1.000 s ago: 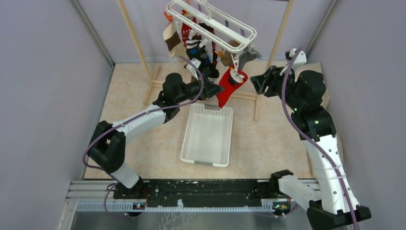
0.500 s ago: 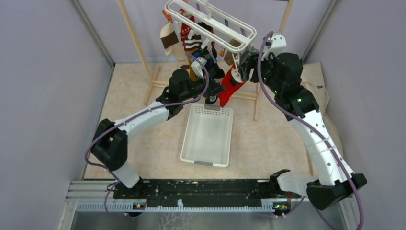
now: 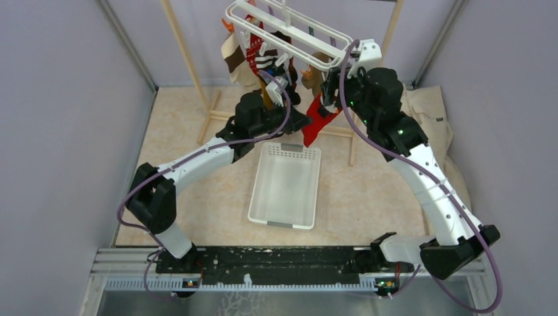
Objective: Remove the socks clipped to the hanger
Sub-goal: Remove the sock from the hanger.
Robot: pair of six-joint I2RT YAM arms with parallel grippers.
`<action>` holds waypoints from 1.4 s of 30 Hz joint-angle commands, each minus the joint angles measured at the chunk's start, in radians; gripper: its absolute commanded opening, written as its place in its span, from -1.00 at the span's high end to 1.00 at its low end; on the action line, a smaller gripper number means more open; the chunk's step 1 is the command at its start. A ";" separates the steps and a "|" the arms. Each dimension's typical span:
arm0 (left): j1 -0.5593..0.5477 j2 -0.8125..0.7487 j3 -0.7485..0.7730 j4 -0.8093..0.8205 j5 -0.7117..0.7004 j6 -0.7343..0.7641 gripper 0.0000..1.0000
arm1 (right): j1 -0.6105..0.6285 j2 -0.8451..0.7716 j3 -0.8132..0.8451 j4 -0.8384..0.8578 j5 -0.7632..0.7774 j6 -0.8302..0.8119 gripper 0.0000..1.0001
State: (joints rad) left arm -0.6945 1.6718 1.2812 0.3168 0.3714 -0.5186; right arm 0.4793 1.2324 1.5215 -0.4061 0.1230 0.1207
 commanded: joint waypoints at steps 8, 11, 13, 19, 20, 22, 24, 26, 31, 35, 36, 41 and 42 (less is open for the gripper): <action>-0.015 0.010 0.026 -0.012 -0.008 0.020 1.00 | 0.067 0.041 0.064 0.079 0.158 -0.026 -0.29; -0.016 0.011 0.027 -0.013 -0.008 0.020 1.00 | 0.068 0.055 0.070 0.082 0.180 -0.022 -0.29; -0.016 0.011 0.026 -0.013 -0.008 0.021 1.00 | 0.068 0.064 0.070 0.090 0.187 -0.019 -0.29; -0.016 0.011 0.026 -0.012 -0.008 0.025 1.00 | 0.068 0.083 0.070 0.119 0.196 -0.007 -0.28; -0.016 0.012 0.027 -0.012 -0.006 0.025 1.00 | 0.068 0.085 0.071 0.124 0.196 -0.005 -0.28; -0.016 0.014 0.027 -0.012 -0.006 0.025 1.00 | 0.068 0.088 0.069 0.136 0.197 -0.002 -0.28; -0.016 0.015 0.027 -0.011 -0.007 0.026 1.00 | 0.068 0.089 0.068 0.147 0.198 0.000 -0.28; -0.016 0.016 0.027 -0.011 -0.006 0.026 1.00 | 0.070 0.091 0.068 0.157 0.199 0.002 -0.28; -0.016 0.018 0.028 -0.010 -0.005 0.028 1.00 | 0.070 0.105 0.078 0.164 0.199 0.008 -0.19; -0.016 0.017 0.029 -0.013 -0.003 0.029 1.00 | 0.070 0.109 0.078 0.169 0.199 0.011 0.05; -0.016 0.017 0.029 -0.012 -0.004 0.029 1.00 | 0.070 0.109 0.077 0.170 0.199 0.011 0.12; -0.016 0.015 0.030 -0.021 -0.007 0.035 1.00 | 0.070 0.104 0.075 0.173 0.195 0.008 0.47; -0.016 0.014 0.029 -0.023 -0.008 0.037 1.00 | 0.069 0.103 0.074 0.173 0.193 0.008 0.57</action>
State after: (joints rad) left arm -0.7010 1.6779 1.2816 0.3050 0.3664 -0.4999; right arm 0.5365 1.3457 1.5414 -0.2913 0.3069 0.1261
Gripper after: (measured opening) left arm 0.016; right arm 0.293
